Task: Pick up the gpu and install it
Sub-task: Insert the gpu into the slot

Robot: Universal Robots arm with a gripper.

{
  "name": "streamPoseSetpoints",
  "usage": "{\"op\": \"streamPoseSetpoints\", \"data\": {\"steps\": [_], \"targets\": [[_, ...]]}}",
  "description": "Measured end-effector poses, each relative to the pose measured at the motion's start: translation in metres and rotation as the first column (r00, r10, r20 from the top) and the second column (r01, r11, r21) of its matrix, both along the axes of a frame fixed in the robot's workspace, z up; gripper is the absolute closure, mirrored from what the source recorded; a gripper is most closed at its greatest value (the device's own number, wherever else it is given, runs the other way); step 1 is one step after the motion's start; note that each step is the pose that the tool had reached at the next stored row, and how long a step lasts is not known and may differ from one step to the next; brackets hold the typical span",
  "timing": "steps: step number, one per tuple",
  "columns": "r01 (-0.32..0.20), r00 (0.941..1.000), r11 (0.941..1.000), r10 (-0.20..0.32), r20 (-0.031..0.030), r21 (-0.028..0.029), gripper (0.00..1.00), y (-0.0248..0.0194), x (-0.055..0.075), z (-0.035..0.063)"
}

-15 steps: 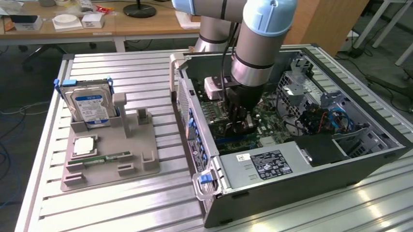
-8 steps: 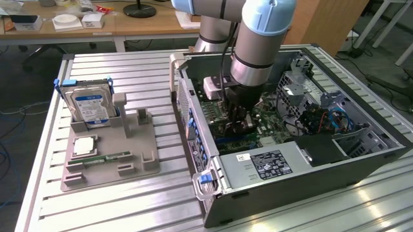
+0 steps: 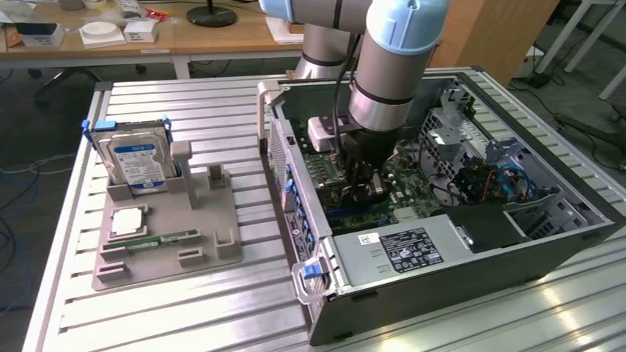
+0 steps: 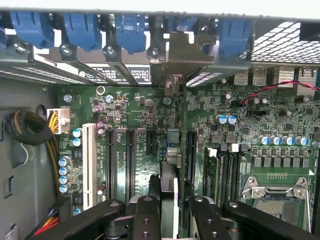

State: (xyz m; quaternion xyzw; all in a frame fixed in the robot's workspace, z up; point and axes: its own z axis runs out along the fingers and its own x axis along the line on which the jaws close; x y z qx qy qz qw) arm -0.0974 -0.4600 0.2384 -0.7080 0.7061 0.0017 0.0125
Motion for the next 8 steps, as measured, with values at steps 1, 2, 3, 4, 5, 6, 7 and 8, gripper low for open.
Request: {"op": "streamPoseSetpoints", "data": {"steps": [1,2,3,4,5,6,7,8], "targets": [[0.0,1.0,1.0,0.0,0.0,0.0001,0.73,-0.0001,0.0,0.0],[0.0,1.0,1.0,0.0,0.0,0.0,0.73,-0.0001,0.0,0.0],[0.0,1.0,1.0,0.0,0.0,0.0001,0.73,-0.0001,0.0001,-0.0001],[0.0,1.0,1.0,0.0,0.0001,-0.0001,0.73,-0.0002,0.0001,-0.0002],[0.0,1.0,1.0,0.0,0.0,-0.0002,0.73,-0.0002,0.0001,-0.0004],[0.0,1.0,1.0,0.0,0.0,-0.0002,0.73,-0.0002,0.0001,-0.0007],[0.0,1.0,1.0,0.0,-0.0002,-0.0003,0.73,-0.0003,0.0,-0.0009],[0.0,1.0,1.0,0.0,-0.0001,-0.0003,0.73,-0.0002,0.0001,-0.0012]]}}
